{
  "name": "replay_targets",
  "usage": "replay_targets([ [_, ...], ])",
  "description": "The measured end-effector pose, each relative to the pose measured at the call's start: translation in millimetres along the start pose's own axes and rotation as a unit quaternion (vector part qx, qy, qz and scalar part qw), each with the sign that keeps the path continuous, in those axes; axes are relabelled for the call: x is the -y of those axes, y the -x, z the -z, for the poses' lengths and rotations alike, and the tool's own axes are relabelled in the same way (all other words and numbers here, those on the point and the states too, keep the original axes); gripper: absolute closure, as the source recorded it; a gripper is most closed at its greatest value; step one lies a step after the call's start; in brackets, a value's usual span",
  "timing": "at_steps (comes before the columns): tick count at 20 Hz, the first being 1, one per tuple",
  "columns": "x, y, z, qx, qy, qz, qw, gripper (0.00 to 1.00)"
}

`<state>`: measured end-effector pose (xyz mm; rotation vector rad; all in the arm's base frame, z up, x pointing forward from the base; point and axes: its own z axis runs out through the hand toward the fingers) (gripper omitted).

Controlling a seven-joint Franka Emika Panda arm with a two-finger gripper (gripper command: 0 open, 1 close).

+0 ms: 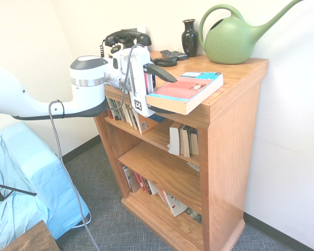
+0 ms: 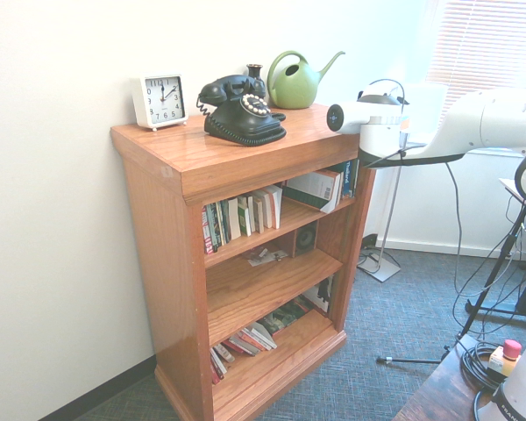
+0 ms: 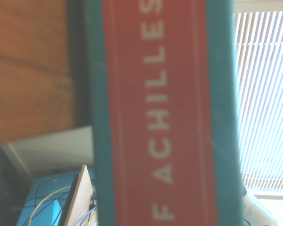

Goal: Organize the shelf

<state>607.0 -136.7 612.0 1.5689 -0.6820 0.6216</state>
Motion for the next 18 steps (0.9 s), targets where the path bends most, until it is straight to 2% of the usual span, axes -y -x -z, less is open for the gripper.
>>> replay_targets([
  [18, 6.9, 1.4, 2.9, -0.004, -0.007, 0.004, 1.0, 1.0],
])
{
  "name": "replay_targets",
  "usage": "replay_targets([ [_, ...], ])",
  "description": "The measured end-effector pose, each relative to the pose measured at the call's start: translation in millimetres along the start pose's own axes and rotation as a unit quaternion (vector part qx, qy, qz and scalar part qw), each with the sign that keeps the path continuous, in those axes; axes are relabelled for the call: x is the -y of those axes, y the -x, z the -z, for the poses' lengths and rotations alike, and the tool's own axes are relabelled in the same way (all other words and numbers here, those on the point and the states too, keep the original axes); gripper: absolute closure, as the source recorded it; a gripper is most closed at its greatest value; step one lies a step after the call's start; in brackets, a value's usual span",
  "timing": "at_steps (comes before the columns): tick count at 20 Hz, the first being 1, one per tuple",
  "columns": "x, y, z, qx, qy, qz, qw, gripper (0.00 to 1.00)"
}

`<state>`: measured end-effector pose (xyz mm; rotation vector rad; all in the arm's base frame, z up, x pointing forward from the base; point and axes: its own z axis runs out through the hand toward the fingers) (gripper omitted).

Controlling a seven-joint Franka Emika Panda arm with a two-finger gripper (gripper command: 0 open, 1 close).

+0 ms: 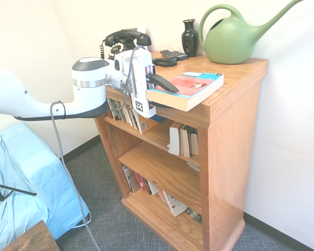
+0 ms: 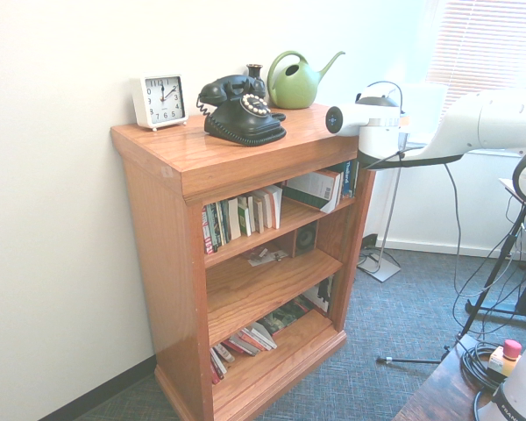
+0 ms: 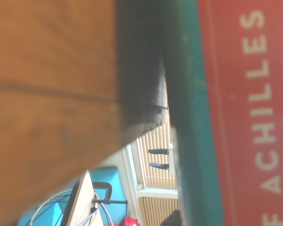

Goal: Organize the shelf

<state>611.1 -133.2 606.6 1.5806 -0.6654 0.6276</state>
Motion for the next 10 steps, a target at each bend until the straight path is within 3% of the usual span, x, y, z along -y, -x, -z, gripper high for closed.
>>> replay_targets([
  [10, 0.3, 0.1, 1.9, 0.001, -0.003, -0.002, 1.0, 1.0],
])
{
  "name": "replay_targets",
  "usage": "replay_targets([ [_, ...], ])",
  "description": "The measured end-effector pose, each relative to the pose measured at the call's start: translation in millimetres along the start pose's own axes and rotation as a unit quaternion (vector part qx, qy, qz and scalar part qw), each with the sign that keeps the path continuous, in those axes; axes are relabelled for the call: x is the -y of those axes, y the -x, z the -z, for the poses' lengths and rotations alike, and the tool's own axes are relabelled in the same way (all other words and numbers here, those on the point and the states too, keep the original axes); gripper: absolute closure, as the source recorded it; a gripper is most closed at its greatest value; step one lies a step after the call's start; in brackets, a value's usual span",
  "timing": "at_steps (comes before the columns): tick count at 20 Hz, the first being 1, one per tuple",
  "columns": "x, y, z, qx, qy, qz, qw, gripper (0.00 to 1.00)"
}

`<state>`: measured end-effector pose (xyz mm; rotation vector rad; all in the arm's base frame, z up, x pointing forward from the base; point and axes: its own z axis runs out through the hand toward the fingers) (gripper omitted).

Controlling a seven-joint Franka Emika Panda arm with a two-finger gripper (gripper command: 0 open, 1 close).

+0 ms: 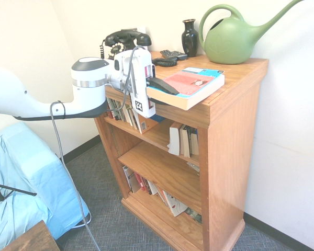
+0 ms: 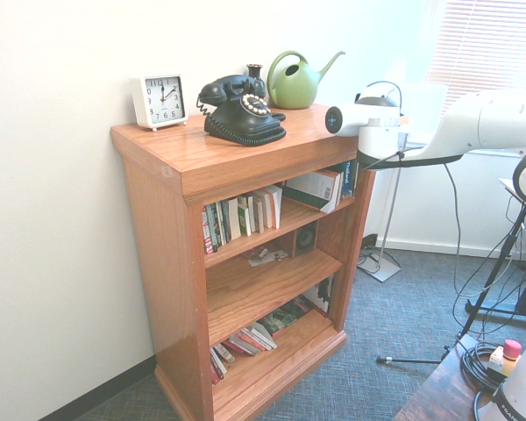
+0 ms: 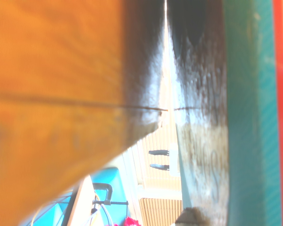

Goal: Organize the shelf

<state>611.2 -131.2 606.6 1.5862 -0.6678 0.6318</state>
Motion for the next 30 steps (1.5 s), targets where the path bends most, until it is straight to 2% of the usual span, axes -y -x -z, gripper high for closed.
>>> replay_targets([
  [4, -9.7, -2.0, 6.1, 0.014, -0.014, -0.015, 1.0, 1.0],
  [8, -45.3, -8.4, 18.8, 0.037, -0.035, -0.049, 0.997, 1.0],
  [12, -81.6, 3.0, 33.9, 0.078, -0.074, -0.087, 0.99, 1.0],
  [19, -122.5, 74.7, 102.3, 0.122, -0.184, -0.145, 0.965, 1.0],
  [25, -139.6, 140.9, 115.8, 0.149, -0.25, -0.171, 0.941, 1.0],
  [30, -127.6, 182.0, 131.6, 0.169, -0.303, -0.178, 0.921, 1.0],
])
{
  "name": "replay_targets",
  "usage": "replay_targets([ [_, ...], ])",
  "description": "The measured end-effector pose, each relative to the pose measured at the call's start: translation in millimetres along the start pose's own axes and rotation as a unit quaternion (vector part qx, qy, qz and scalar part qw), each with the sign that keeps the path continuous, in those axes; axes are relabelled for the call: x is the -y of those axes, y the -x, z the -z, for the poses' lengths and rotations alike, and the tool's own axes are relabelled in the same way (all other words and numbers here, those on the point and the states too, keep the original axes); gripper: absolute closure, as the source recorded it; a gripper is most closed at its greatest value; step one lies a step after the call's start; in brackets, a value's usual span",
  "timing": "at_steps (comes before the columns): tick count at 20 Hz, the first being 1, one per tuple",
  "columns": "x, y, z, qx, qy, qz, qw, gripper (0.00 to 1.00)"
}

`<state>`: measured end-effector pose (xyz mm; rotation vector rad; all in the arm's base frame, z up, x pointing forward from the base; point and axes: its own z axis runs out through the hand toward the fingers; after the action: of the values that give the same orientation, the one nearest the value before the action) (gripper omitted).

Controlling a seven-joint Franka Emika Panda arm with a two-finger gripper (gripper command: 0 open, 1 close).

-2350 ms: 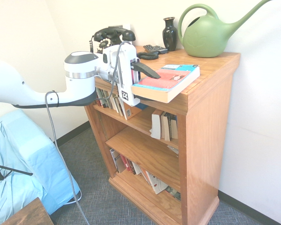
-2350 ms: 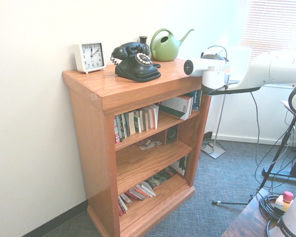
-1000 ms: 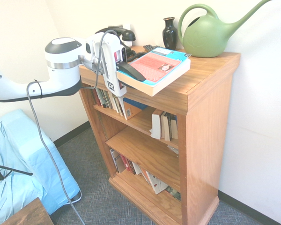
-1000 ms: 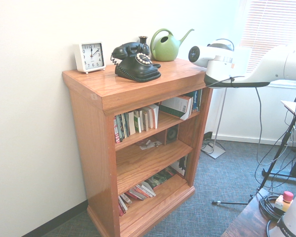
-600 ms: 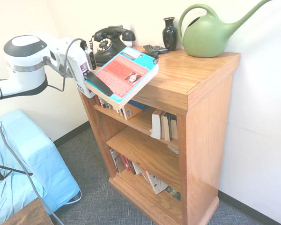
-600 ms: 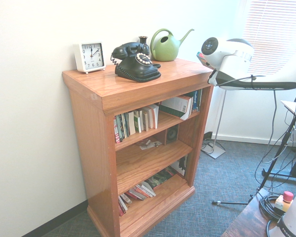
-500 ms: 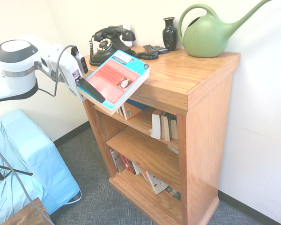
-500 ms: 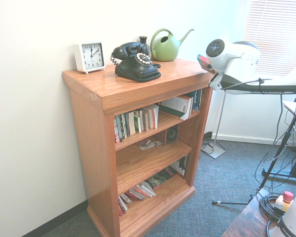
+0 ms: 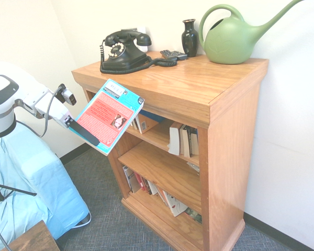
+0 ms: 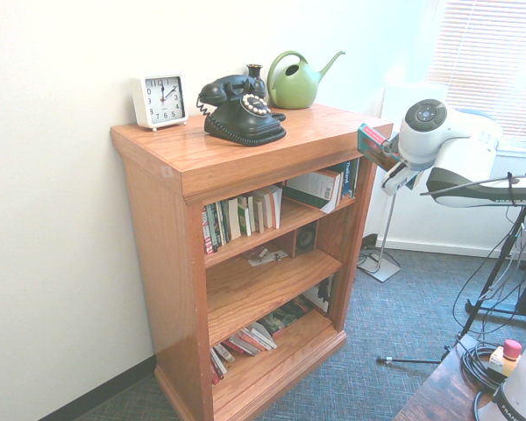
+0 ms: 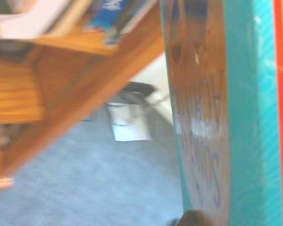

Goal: Organize the shelf

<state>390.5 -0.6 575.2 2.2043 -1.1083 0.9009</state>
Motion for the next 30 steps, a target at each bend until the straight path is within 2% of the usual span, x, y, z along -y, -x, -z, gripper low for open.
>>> replay_targets([
  [5, 8.4, 36.4, -9.7, 0.04, -0.056, -0.002, 0.998, 1.0],
  [11, 15.7, 58.6, -28.5, 0.094, -0.111, -0.005, 0.989, 1.0],
  [15, 30.4, 71.0, -46.3, 0.135, -0.146, 0.008, 0.98, 1.0],
  [21, 63.3, 80.4, -90.4, 0.216, -0.183, 0.026, 0.959, 1.0],
  [30, 109.4, 57.7, -112.2, 0.266, -0.215, 0.025, 0.939, 1.0],
])
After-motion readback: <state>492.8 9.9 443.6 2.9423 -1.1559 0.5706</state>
